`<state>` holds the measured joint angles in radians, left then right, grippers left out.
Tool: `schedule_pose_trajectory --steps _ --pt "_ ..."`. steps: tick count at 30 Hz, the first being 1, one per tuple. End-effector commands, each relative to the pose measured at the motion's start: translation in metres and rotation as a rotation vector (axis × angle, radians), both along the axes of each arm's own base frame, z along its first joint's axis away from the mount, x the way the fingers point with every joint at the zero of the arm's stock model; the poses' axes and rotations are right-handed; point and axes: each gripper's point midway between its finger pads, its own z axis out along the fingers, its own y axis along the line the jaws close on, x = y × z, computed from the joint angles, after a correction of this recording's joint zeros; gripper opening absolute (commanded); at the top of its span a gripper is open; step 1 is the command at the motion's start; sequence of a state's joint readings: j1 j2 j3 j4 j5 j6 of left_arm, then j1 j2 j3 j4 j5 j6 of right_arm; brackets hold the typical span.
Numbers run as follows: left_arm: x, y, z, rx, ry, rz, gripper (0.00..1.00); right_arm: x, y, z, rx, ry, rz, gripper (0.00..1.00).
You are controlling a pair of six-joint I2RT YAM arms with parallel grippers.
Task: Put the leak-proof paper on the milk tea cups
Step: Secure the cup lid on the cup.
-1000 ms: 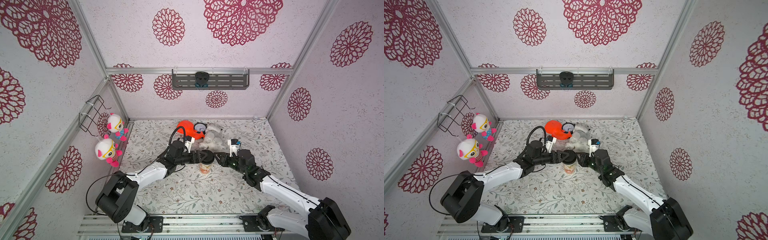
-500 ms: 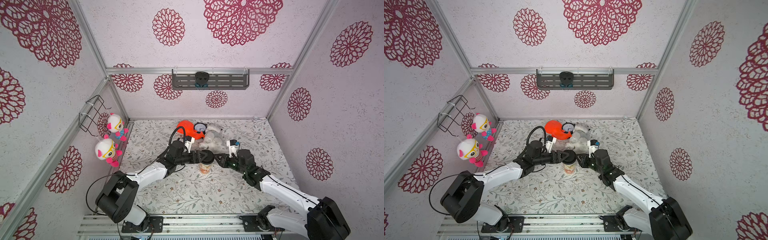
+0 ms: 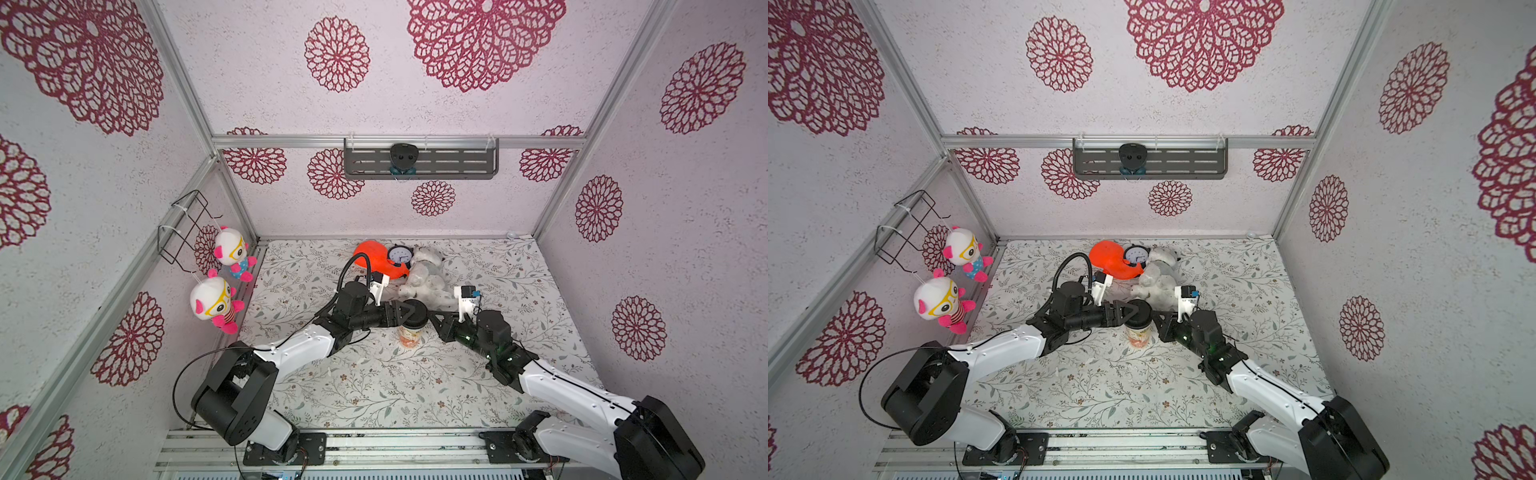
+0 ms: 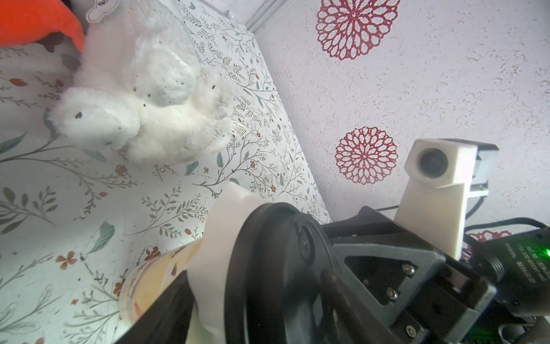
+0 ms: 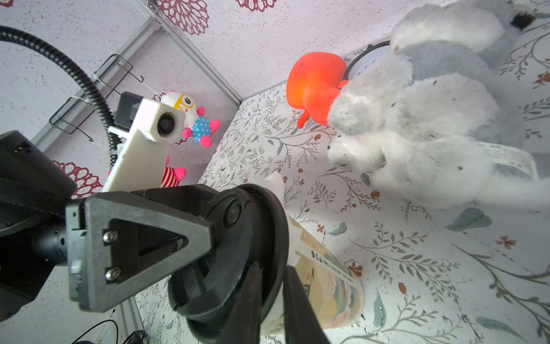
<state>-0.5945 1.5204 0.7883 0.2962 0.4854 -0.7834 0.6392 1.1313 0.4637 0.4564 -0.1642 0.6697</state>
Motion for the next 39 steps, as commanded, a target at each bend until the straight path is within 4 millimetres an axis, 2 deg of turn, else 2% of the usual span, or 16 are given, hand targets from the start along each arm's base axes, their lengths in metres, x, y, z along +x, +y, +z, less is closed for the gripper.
schedule_pose_trajectory --steps 1,7,12,17,22,25,29,32,34,39 --pt "-0.024 0.026 -0.082 0.188 0.213 0.023 0.69 -0.054 -0.028 -0.121 -0.31 0.332 0.063 0.17" --pt "-0.024 0.027 -0.081 0.187 0.213 0.027 0.69 -0.059 -0.031 -0.133 -0.38 0.367 0.077 0.17" --pt "-0.024 0.028 -0.081 0.183 0.212 0.026 0.69 -0.073 -0.05 -0.162 -0.465 0.451 0.045 0.17" --pt "-0.023 0.029 -0.081 0.179 0.214 0.024 0.68 -0.088 -0.059 -0.187 -0.489 0.516 0.042 0.17" --pt "-0.023 0.03 -0.082 0.18 0.219 0.026 0.68 -0.098 -0.063 -0.204 -0.504 0.558 0.043 0.16" --pt "-0.022 0.029 -0.083 0.179 0.221 0.025 0.68 -0.101 -0.063 -0.207 -0.493 0.56 0.04 0.15" --pt "-0.022 0.03 -0.082 0.178 0.223 0.023 0.67 -0.086 -0.051 -0.182 -0.477 0.502 0.055 0.16" --pt "-0.023 0.031 -0.082 0.179 0.223 0.026 0.67 -0.061 -0.04 -0.146 -0.461 0.421 0.052 0.16" --pt "-0.023 0.032 -0.081 0.179 0.223 0.027 0.67 -0.042 -0.032 -0.12 -0.436 0.367 0.05 0.22" --pt "-0.023 0.033 -0.077 0.178 0.221 0.026 0.67 0.001 -0.016 -0.051 -0.395 0.232 0.023 0.27"
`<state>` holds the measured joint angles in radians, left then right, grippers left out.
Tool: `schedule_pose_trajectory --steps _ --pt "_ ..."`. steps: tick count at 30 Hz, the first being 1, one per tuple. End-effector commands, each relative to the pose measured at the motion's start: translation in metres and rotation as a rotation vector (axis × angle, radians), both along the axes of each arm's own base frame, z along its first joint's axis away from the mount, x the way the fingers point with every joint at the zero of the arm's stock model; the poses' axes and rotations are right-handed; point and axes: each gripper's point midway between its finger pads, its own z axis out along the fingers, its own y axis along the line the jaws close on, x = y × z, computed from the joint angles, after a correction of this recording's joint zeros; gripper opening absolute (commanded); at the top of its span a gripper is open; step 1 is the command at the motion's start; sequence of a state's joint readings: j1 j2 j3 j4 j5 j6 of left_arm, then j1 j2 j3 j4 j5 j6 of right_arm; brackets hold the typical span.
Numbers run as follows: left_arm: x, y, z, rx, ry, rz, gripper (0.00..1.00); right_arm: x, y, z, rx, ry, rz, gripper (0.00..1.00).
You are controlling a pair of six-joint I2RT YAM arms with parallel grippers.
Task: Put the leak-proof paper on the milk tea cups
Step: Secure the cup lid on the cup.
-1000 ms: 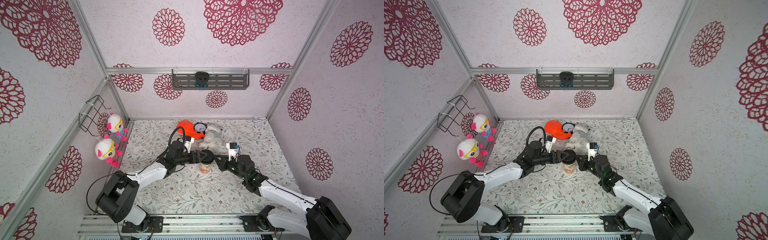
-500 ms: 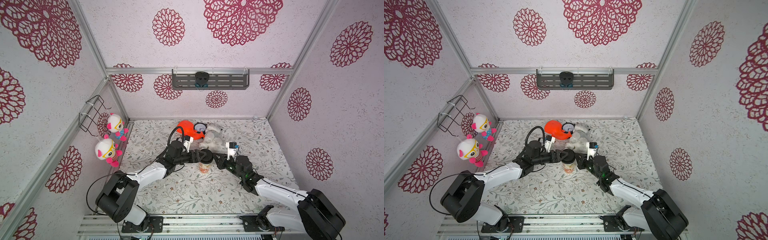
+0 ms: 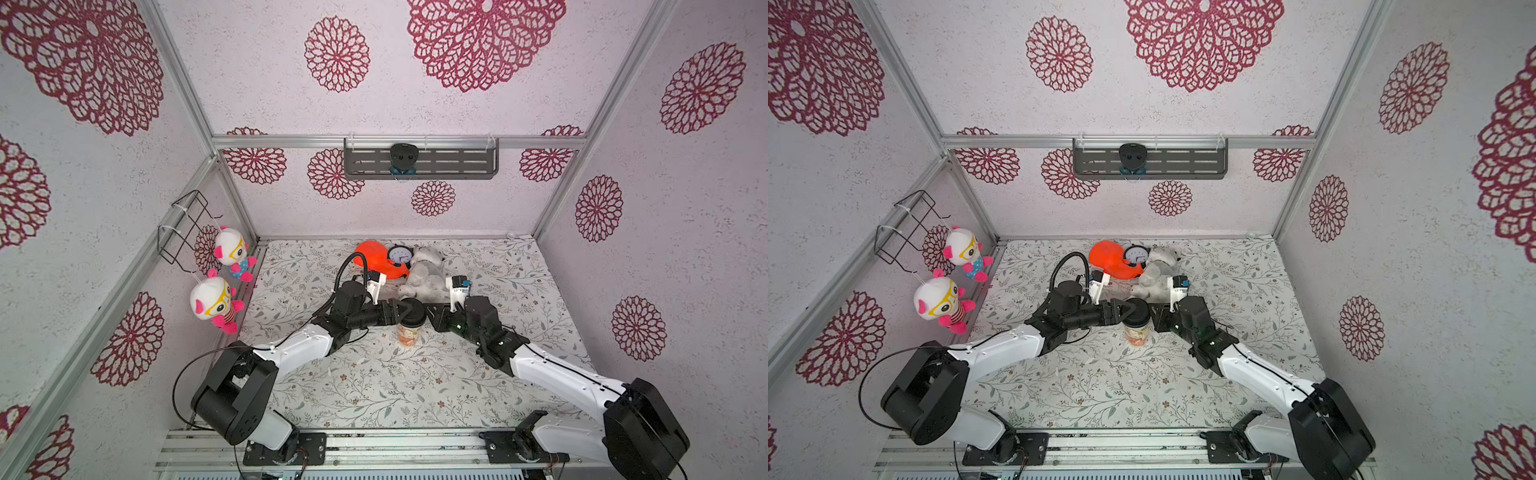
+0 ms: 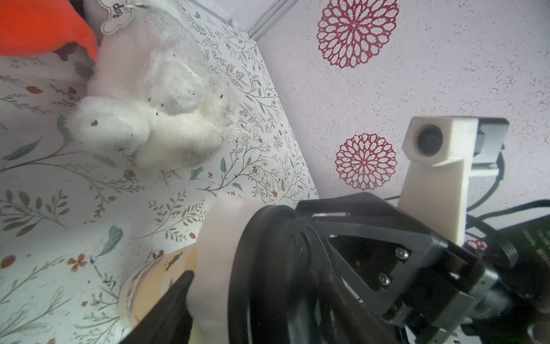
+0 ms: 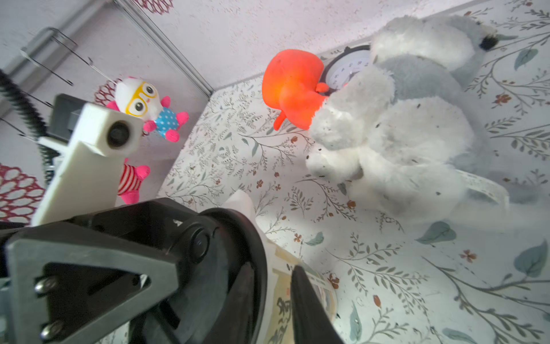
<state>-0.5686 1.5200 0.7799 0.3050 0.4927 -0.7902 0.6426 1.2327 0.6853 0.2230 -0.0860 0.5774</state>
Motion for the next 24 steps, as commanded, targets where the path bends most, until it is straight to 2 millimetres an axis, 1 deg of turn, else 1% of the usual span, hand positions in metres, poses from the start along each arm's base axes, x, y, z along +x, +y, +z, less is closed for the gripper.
schedule_pose_trajectory --steps 1,5,8,10,13,16,17,19,22,24 --pt "-0.029 0.024 -0.075 0.181 0.218 0.0 0.67 -0.022 -0.02 -0.049 -0.233 0.2 0.038 0.28" --pt "-0.028 0.022 -0.073 0.179 0.216 -0.007 0.67 -0.003 -0.019 -0.005 -0.223 0.109 0.001 0.33" --pt "-0.027 0.02 -0.072 0.176 0.217 -0.012 0.67 0.005 -0.021 0.016 -0.21 0.063 -0.019 0.36" --pt "-0.025 0.019 -0.072 0.172 0.217 -0.013 0.67 0.007 -0.019 0.026 -0.203 0.047 -0.019 0.39" --pt "-0.025 0.019 -0.071 0.171 0.217 -0.012 0.67 0.008 -0.012 0.038 -0.164 0.019 0.003 0.43" --pt "-0.025 0.019 -0.071 0.167 0.216 -0.011 0.67 -0.001 0.009 0.047 -0.052 -0.008 0.104 0.5" --pt "-0.025 0.019 -0.072 0.168 0.218 -0.012 0.67 -0.004 0.014 0.047 -0.027 -0.009 0.13 0.52" --pt "-0.025 0.018 -0.071 0.164 0.218 -0.012 0.67 -0.006 0.018 0.041 -0.027 0.005 0.141 0.54" --pt "-0.025 0.017 -0.067 0.151 0.211 -0.015 0.66 -0.006 0.016 0.022 -0.055 0.039 0.125 0.55" --pt "-0.024 0.016 -0.061 0.134 0.203 -0.018 0.66 -0.007 0.014 0.007 -0.069 0.065 0.119 0.54"
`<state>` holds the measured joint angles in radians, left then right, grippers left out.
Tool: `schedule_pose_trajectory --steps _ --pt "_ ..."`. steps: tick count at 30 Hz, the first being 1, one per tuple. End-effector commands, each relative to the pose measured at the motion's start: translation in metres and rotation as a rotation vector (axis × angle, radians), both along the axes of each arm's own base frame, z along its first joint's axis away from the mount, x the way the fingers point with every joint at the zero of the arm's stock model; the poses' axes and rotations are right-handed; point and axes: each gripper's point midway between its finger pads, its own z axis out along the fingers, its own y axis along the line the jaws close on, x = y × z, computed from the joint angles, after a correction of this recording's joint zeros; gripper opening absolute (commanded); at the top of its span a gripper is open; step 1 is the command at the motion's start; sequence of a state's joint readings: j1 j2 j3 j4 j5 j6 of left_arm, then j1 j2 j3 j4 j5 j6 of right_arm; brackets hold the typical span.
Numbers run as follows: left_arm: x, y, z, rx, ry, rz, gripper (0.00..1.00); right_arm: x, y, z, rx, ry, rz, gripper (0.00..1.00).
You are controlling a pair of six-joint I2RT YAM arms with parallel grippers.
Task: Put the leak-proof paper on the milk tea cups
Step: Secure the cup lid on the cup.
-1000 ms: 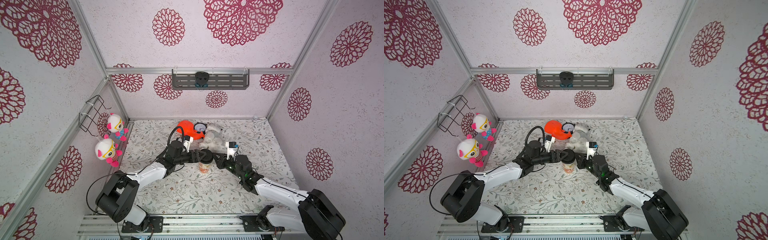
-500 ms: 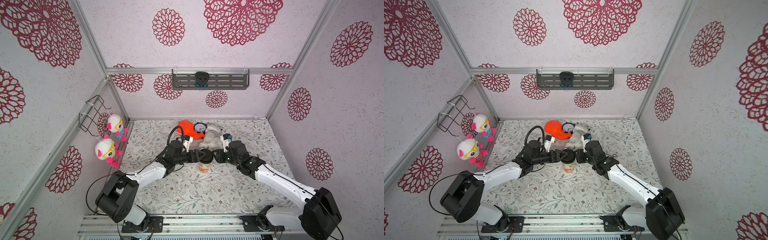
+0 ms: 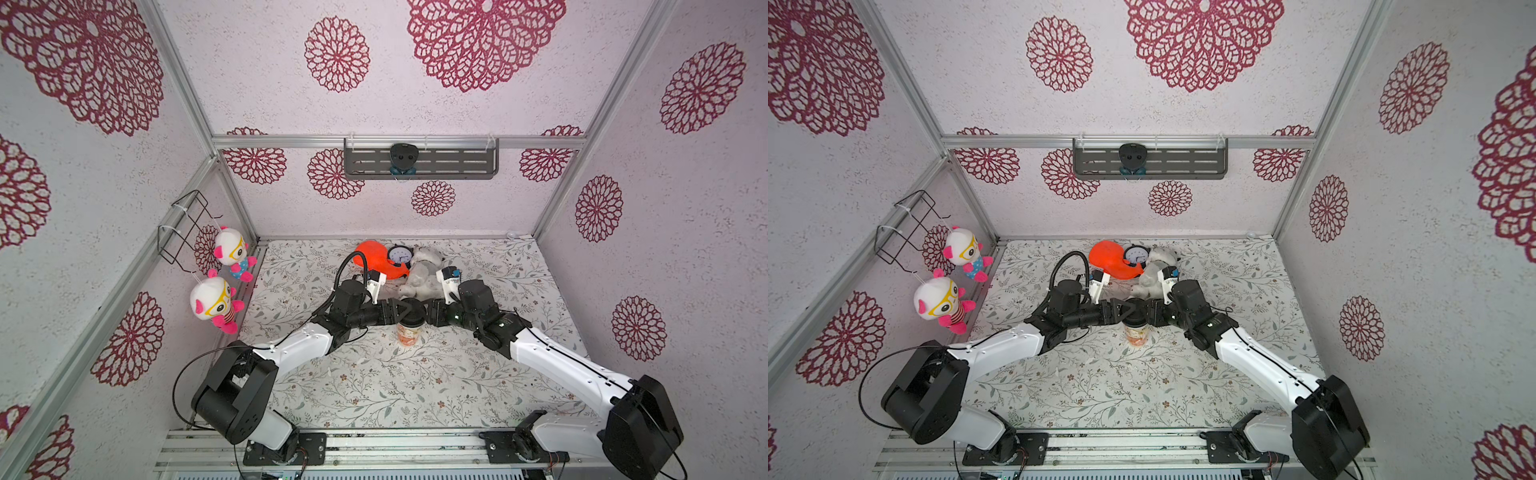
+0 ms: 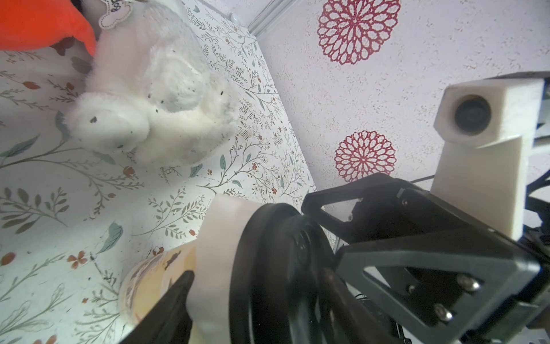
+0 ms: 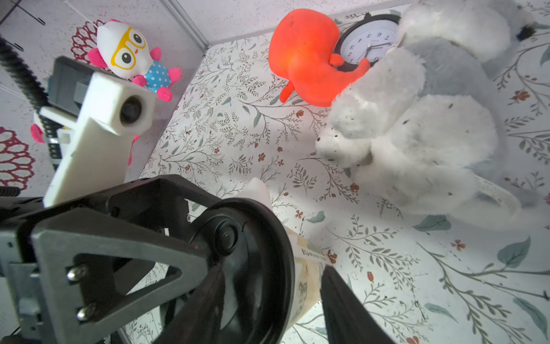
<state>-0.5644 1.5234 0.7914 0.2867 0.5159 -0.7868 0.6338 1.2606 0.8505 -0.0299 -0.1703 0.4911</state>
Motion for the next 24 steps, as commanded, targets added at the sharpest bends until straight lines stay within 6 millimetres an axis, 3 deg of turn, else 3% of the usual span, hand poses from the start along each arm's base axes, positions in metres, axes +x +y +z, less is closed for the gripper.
schedule_pose_trajectory --steps 1,5,8,14,18,24 --pt "-0.022 0.016 -0.057 0.131 0.183 0.0 0.66 -0.002 0.004 -0.011 0.014 0.015 0.01 0.53" --pt "-0.016 0.014 -0.03 0.092 0.14 0.006 0.69 -0.009 -0.002 -0.039 -0.016 0.06 -0.005 0.49" --pt "-0.007 0.016 -0.004 0.064 0.098 0.027 0.81 -0.014 -0.008 -0.059 -0.038 0.09 -0.017 0.48" --pt "0.005 0.039 0.036 -0.006 0.011 0.122 0.92 -0.021 -0.014 -0.078 -0.05 0.114 -0.023 0.44" --pt "0.003 0.054 0.031 0.048 -0.029 0.187 0.95 -0.023 -0.016 -0.083 -0.049 0.116 -0.031 0.44" --pt "-0.001 0.047 0.017 0.032 -0.001 0.149 0.77 -0.023 -0.014 -0.084 -0.04 0.118 -0.023 0.44"
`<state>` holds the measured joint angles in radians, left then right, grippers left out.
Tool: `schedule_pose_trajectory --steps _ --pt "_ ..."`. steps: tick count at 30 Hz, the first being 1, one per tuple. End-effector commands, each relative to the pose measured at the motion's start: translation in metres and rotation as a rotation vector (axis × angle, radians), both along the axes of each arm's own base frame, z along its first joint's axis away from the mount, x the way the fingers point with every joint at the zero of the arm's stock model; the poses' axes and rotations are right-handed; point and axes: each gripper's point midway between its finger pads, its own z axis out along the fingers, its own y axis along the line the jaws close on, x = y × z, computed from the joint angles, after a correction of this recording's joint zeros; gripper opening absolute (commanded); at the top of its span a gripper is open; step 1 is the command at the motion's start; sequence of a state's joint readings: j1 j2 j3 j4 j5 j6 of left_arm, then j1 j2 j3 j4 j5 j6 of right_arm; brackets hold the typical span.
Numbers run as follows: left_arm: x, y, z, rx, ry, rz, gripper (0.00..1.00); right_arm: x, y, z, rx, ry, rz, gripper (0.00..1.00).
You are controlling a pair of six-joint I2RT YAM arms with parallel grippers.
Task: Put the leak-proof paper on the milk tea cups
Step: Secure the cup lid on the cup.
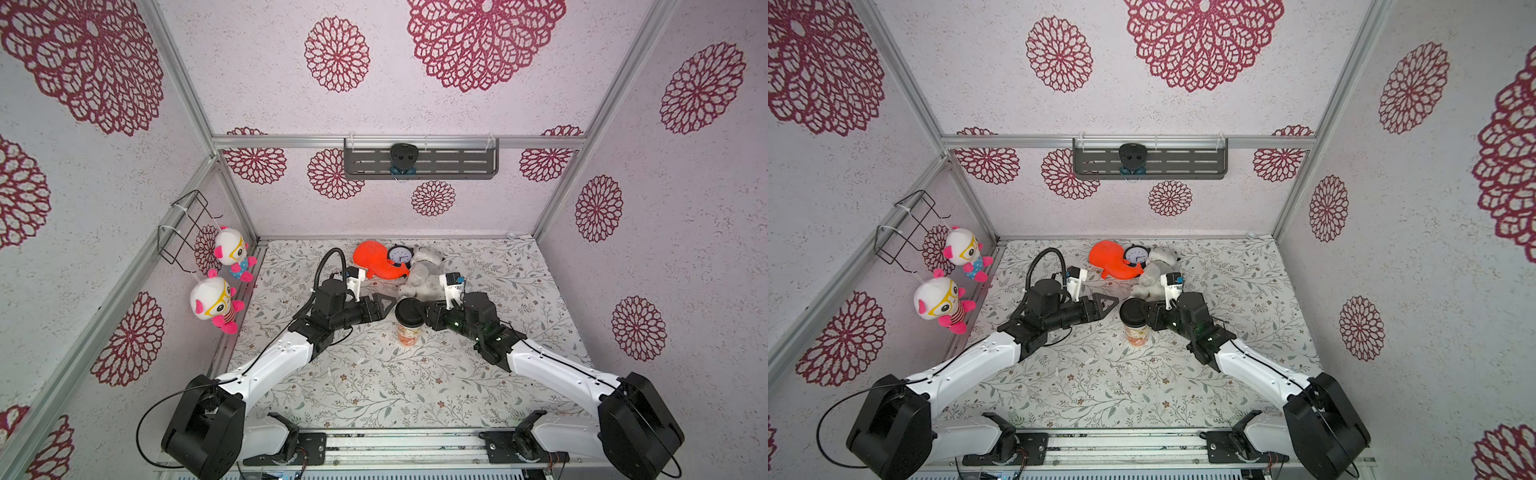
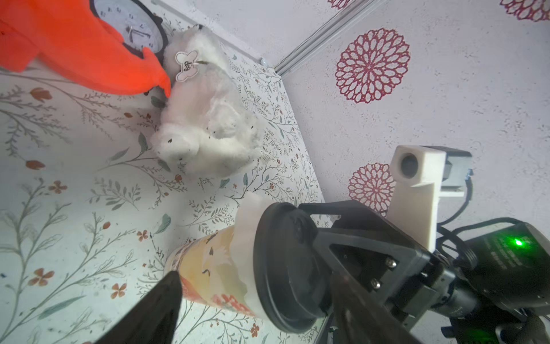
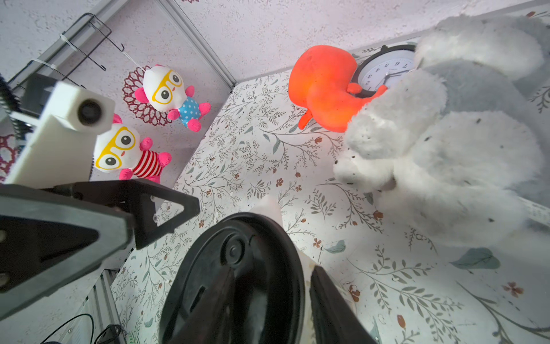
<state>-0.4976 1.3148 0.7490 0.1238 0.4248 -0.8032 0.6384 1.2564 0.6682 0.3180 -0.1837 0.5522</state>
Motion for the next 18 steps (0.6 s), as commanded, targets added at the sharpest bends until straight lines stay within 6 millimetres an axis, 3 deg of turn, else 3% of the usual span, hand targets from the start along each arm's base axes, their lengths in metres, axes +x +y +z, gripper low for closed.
schedule_pose_trajectory --steps 1,18 --pt "-0.001 -0.002 -0.015 0.006 0.017 -0.01 0.76 -0.025 -0.02 -0.077 -0.18 0.21 -0.005 0.44" --pt "-0.001 -0.013 -0.037 -0.028 0.053 -0.047 0.76 -0.027 -0.015 -0.081 -0.206 0.209 0.013 0.42"
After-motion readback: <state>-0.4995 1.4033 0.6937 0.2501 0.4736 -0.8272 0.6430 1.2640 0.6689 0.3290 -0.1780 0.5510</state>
